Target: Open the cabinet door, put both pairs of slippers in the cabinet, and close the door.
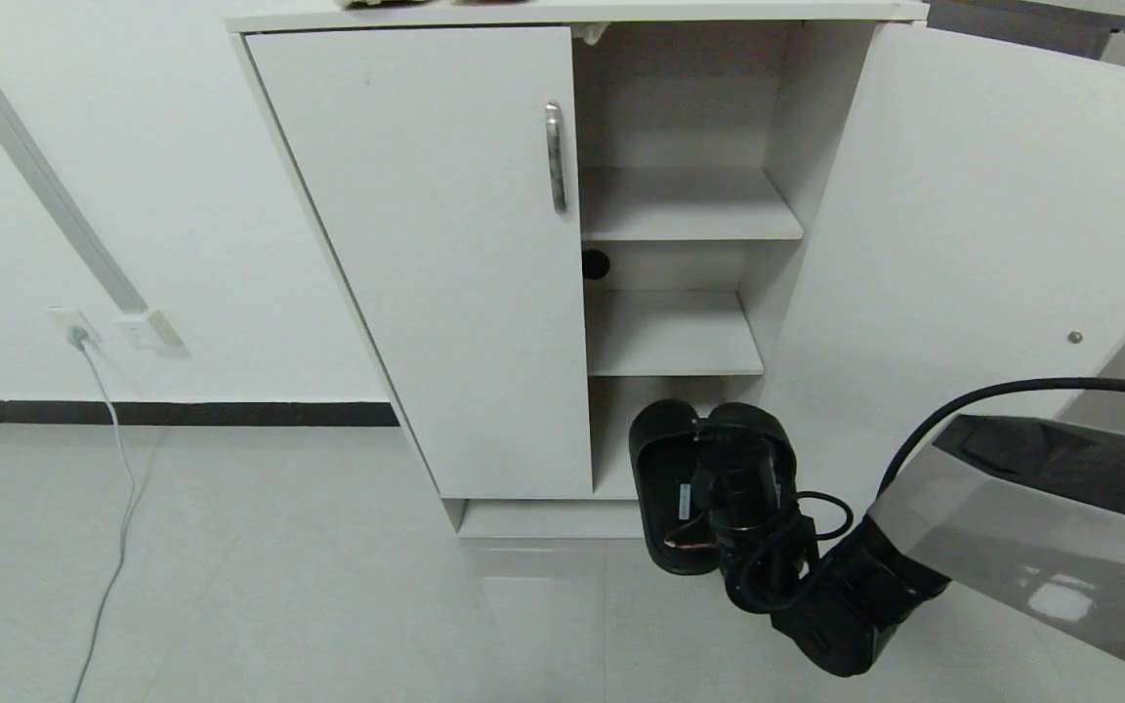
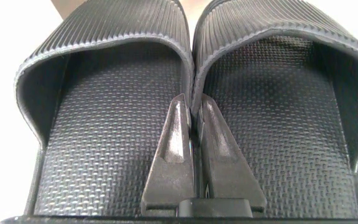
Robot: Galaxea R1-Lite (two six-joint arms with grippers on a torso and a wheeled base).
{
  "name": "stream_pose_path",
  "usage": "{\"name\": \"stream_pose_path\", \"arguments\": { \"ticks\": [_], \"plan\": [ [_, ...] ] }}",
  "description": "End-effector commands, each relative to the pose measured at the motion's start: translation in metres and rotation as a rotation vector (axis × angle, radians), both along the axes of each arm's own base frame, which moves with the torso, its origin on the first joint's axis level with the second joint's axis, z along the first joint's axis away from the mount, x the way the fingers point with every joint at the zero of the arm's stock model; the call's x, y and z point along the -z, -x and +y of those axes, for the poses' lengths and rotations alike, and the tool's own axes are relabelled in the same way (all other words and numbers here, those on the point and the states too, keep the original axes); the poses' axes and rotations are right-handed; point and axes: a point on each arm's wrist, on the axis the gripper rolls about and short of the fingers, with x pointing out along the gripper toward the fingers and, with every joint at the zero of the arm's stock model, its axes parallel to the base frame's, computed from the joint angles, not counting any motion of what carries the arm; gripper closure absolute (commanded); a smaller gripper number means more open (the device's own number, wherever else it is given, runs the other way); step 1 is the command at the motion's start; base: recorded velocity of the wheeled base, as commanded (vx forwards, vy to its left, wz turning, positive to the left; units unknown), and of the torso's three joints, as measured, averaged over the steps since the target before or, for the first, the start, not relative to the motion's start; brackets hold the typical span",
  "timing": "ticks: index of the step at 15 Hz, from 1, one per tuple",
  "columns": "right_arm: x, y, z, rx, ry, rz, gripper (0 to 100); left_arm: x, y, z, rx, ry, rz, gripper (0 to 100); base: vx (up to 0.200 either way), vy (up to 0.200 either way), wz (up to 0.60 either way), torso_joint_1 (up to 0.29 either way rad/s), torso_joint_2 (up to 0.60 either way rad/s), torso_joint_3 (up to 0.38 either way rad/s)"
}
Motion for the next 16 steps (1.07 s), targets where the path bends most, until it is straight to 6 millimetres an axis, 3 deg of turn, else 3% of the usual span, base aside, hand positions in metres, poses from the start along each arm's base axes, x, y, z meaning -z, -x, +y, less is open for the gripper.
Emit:
{"name": "stream_pose_path", "arguments": {
  "ticks": [1, 9, 16],
  "plan": [
    [0.007, -0.004, 0.003, -0.004, 0.004, 0.007, 100, 0.000, 0.000, 0.000, -0.001, -0.001, 0.001, 100, 0.000, 0.000, 0.00, 0.002, 0.00, -0.105],
    [0.020, -0.013, 0.010, -0.058, -0.019, -0.139, 100, 0.000, 0.000, 0.000, 0.001, 0.001, 0.000, 100, 0.000, 0.000, 0.00, 0.000, 0.00, -0.009],
    [0.017, -0.015, 0.009, -0.054, -0.026, -0.163, 100, 0.000, 0.000, 0.000, 0.001, 0.001, 0.000, 100, 0.200, 0.000, 0.00, 0.000, 0.00, 0.000]
  ]
}}
